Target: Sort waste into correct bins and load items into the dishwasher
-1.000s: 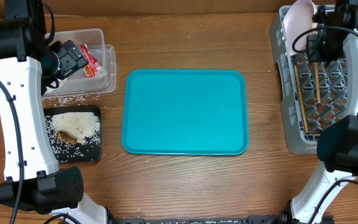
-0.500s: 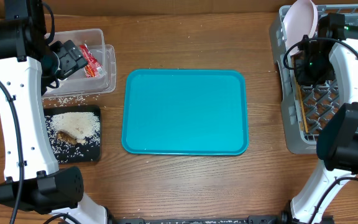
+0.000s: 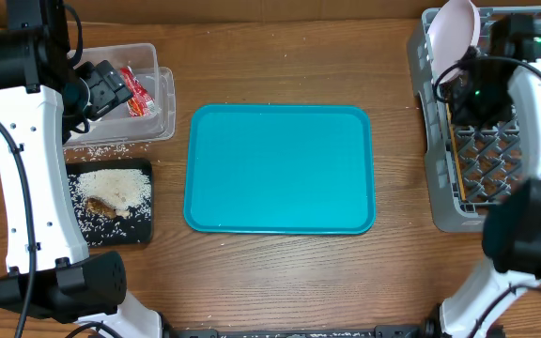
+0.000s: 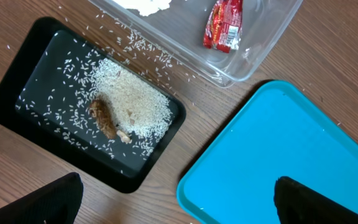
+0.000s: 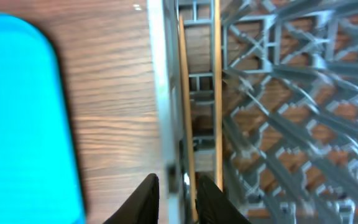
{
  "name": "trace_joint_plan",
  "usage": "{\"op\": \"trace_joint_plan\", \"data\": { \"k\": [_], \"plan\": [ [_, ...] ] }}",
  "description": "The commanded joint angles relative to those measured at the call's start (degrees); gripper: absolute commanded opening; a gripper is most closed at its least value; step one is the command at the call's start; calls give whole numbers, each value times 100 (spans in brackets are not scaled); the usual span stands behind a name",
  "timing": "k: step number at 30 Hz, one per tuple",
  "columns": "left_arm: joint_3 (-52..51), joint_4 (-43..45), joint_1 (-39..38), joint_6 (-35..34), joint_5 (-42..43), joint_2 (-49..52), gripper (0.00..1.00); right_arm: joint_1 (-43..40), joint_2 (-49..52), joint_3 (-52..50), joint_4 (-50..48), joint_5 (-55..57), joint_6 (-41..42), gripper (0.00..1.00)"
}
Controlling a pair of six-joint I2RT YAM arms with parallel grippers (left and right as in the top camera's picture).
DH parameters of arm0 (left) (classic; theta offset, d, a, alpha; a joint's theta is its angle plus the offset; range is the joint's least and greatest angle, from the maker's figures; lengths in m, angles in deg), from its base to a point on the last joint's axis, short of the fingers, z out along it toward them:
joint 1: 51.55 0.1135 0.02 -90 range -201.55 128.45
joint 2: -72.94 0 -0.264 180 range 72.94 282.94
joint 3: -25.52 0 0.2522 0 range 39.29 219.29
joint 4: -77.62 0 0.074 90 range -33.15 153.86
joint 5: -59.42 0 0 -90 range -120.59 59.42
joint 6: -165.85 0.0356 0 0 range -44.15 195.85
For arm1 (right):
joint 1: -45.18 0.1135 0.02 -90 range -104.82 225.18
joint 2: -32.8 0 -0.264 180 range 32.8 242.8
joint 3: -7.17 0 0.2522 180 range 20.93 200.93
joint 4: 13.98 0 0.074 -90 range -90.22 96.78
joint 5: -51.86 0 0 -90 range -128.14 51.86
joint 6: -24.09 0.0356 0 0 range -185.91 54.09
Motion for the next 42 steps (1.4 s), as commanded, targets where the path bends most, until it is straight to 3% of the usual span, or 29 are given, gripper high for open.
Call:
{"op": "trace_joint_plan", "data": {
  "k": [1,4,7,10,11,17,27,42],
  "plan": [
    [44,-7,-13,-52,-50,48,100,0,-1191,291,160,-378,743,23],
    [44,-7,-13,-52,-50,48,100,0,-1742,291,407,-1054,765,24],
    [44,-7,-13,-52,-50,48,100,0,-2175,289,824,-1405,763,32],
    [44,-7,-13,-52,-50,48,100,0,-2608,221,1451,-1414,763,73],
    [44,-7,-13,-52,-50,48,100,0,-2837,94,1556,-1493,763,100],
    [44,-7,-13,-52,-50,48,100,0,-3781,-817,1351,-2133,717,100],
    [44,-7,-13,-52,-50,48,100,0,-5405,-3110,114,-2855,726,100],
    [44,-7,-13,-52,-50,48,100,0,-5053,-3386,160,-2841,713,100]
  ]
}}
